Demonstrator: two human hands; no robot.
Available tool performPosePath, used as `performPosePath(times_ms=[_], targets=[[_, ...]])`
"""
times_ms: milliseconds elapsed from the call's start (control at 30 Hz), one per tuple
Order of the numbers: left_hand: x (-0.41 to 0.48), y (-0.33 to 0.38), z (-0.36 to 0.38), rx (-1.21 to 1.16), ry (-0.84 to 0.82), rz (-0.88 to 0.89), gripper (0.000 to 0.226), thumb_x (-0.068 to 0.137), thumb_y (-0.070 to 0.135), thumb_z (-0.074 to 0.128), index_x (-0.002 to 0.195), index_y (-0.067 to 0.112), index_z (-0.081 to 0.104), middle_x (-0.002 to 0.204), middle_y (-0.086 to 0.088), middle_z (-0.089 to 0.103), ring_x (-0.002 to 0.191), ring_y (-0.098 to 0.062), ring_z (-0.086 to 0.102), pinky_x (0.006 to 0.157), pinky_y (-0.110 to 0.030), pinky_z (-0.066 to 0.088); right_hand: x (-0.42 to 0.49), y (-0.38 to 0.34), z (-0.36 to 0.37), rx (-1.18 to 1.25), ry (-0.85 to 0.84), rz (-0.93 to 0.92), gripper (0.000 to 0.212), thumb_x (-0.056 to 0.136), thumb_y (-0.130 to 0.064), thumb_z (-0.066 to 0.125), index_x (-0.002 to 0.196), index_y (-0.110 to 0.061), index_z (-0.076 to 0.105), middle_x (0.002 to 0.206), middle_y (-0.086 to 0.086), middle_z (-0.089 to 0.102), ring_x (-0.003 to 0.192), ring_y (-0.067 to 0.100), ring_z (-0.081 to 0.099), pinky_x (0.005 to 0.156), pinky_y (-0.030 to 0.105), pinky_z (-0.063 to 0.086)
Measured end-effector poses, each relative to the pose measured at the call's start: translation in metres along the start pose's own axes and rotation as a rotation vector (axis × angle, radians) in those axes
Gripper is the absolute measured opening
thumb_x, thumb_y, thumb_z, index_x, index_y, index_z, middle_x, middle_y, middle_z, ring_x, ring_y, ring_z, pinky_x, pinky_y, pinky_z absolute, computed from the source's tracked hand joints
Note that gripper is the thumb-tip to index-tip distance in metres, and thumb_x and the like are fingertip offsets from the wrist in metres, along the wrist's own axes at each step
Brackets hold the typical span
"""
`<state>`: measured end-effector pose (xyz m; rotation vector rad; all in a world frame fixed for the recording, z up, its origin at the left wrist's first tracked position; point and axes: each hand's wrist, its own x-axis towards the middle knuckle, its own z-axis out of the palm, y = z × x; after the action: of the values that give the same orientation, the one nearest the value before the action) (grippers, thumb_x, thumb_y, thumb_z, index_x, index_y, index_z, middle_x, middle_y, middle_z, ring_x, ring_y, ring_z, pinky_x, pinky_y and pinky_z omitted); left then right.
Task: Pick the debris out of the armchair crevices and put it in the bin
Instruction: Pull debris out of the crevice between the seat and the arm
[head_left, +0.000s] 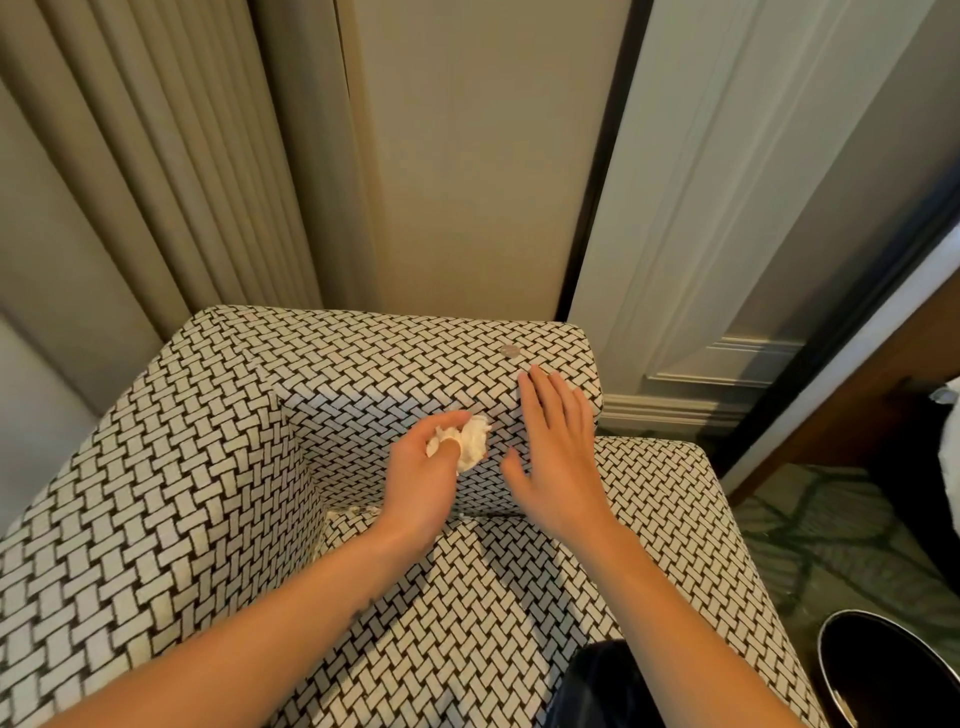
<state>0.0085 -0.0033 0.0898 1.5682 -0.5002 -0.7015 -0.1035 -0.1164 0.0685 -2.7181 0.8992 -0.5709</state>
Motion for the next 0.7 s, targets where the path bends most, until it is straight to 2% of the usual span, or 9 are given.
performPosePath(times_ms=[67,133,200,267,333,400,500,600,700], targets=[[-0.009,-0.005,-0.002,0.015,0.003,-0.025,0.038,0.099,-0.001,0.047,0.114,0.025,0.071,0.116,0.008,0.071,0.103,-0.012,0.067,0.087,-0.031,0.056,-0.022,-0.002,0.005,0.042,-0.007,-0.018,0.081,0.099,-0.025,0.051,0.163,-0.018,0.002,0.170,-0.002,-0.013,0.154,0.014,-0.021,0.127,0.043,-0.006],[-0.017,-0.013,-0.004,0.038,0.000,-0.052,0.039,0.099,-0.002,0.047,0.113,0.025,0.071,0.117,0.008,0.070,0.107,-0.012,0.066,0.094,-0.033,0.055,-0.037,-0.004,0.011,0.071,-0.036,-0.025,0.077,0.100,-0.024,0.050,0.163,-0.022,0.006,0.170,-0.006,-0.012,0.155,0.013,-0.018,0.125,0.040,-0.004],[-0.025,-0.016,-0.007,0.078,-0.022,-0.067,0.038,0.099,-0.001,0.047,0.114,0.025,0.070,0.116,0.009,0.070,0.108,-0.008,0.065,0.092,-0.027,0.053,-0.046,-0.003,0.016,0.084,-0.092,-0.053,0.072,0.100,-0.024,0.049,0.163,-0.025,0.014,0.170,-0.008,-0.001,0.155,0.011,-0.006,0.127,0.038,0.001],[-0.034,-0.018,-0.012,0.078,-0.027,-0.098,0.037,0.099,-0.002,0.047,0.114,0.023,0.070,0.113,0.010,0.070,0.105,-0.006,0.065,0.085,-0.020,0.050,-0.050,-0.002,0.025,0.086,-0.188,-0.113,0.063,0.099,-0.020,0.053,0.158,-0.025,0.030,0.167,-0.009,0.017,0.155,0.012,0.012,0.127,0.037,0.007],[-0.043,-0.024,-0.020,0.068,-0.004,-0.140,0.038,0.098,-0.003,0.048,0.113,0.023,0.071,0.113,0.005,0.072,0.107,-0.011,0.066,0.092,-0.027,0.053,-0.049,-0.006,0.037,0.120,-0.271,-0.131,0.055,0.098,-0.015,0.055,0.151,-0.024,0.045,0.162,-0.007,0.034,0.150,0.013,0.029,0.127,0.036,0.017],[-0.052,-0.035,-0.030,0.046,0.032,-0.203,0.038,0.097,-0.003,0.048,0.112,0.023,0.072,0.114,0.001,0.073,0.109,-0.017,0.067,0.099,-0.036,0.053,-0.046,-0.013,0.049,0.176,-0.336,-0.073,0.050,0.099,-0.015,0.054,0.149,-0.022,0.049,0.155,-0.006,0.043,0.144,0.014,0.038,0.123,0.034,0.025],[-0.048,-0.048,-0.034,-0.003,0.072,-0.315,0.036,0.097,-0.006,0.047,0.115,0.015,0.069,0.111,-0.005,0.073,0.107,-0.027,0.069,0.100,-0.044,0.054,-0.039,-0.021,0.069,0.260,-0.393,0.077,0.045,0.100,-0.020,0.055,0.145,-0.020,0.052,0.143,-0.005,0.054,0.133,0.016,0.048,0.115,0.034,0.037],[-0.029,-0.053,-0.028,-0.116,0.114,-0.440,0.036,0.096,-0.012,0.044,0.119,0.005,0.066,0.112,-0.013,0.069,0.105,-0.030,0.068,0.099,-0.047,0.056,-0.034,-0.022,0.088,0.281,-0.417,0.190,0.045,0.099,-0.026,0.059,0.143,-0.022,0.053,0.140,-0.003,0.057,0.129,0.020,0.052,0.113,0.041,0.042],[-0.018,-0.066,-0.025,-0.143,0.154,-0.482,0.035,0.097,-0.012,0.042,0.120,0.002,0.065,0.109,-0.014,0.068,0.096,-0.028,0.067,0.093,-0.044,0.059,-0.029,-0.017,0.103,0.258,-0.418,0.250,0.043,0.099,-0.029,0.058,0.140,-0.018,0.055,0.134,0.000,0.061,0.124,0.021,0.056,0.111,0.044,0.043]])
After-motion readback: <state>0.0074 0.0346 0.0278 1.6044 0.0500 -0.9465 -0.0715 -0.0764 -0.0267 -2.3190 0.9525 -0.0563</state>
